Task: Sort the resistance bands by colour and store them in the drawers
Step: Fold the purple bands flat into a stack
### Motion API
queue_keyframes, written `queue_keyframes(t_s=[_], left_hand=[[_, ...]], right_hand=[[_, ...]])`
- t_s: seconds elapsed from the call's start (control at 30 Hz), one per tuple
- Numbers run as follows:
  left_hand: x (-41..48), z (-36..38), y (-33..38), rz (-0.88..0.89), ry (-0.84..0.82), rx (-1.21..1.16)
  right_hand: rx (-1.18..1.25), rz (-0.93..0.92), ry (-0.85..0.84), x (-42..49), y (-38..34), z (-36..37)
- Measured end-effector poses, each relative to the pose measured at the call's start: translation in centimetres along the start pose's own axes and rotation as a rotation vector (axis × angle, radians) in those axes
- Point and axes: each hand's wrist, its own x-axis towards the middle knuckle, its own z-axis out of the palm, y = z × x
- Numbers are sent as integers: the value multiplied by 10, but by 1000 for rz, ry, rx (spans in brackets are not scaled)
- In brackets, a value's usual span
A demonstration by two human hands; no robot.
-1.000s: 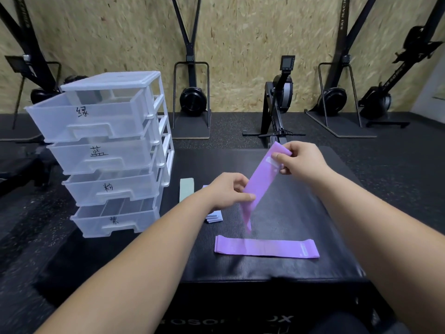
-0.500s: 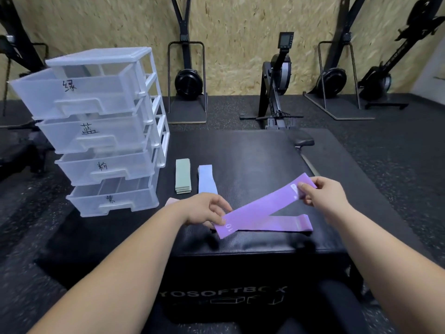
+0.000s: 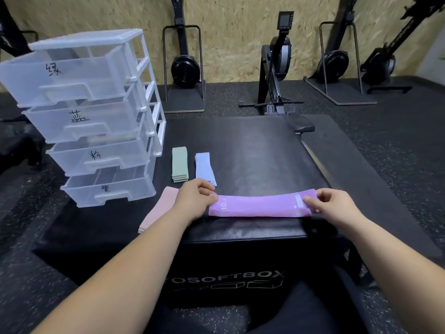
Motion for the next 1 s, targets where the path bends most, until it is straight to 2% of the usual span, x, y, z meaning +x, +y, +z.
queue_keyframes(t_s=[0.2,0.5,0.7,0.87,0.93,1.0], left_hand=[[2,14,-1,98,87,173],[2,24,-8,264,55,438],[11,31,-22,425,-8,703],[16,30,-35,540,58,791],[16,28,-33,609,62,778],[16,24,-29,657,-51,735]], right_hand=[[-208,-48,42,4,2,6],[-413,-127,119,7,12,18],[-575,-219,122,7,22,29],[-635,-300,156,11,35,27],[-618,-377,124,15,37,21],[-599,-462,-32,21,37,11]])
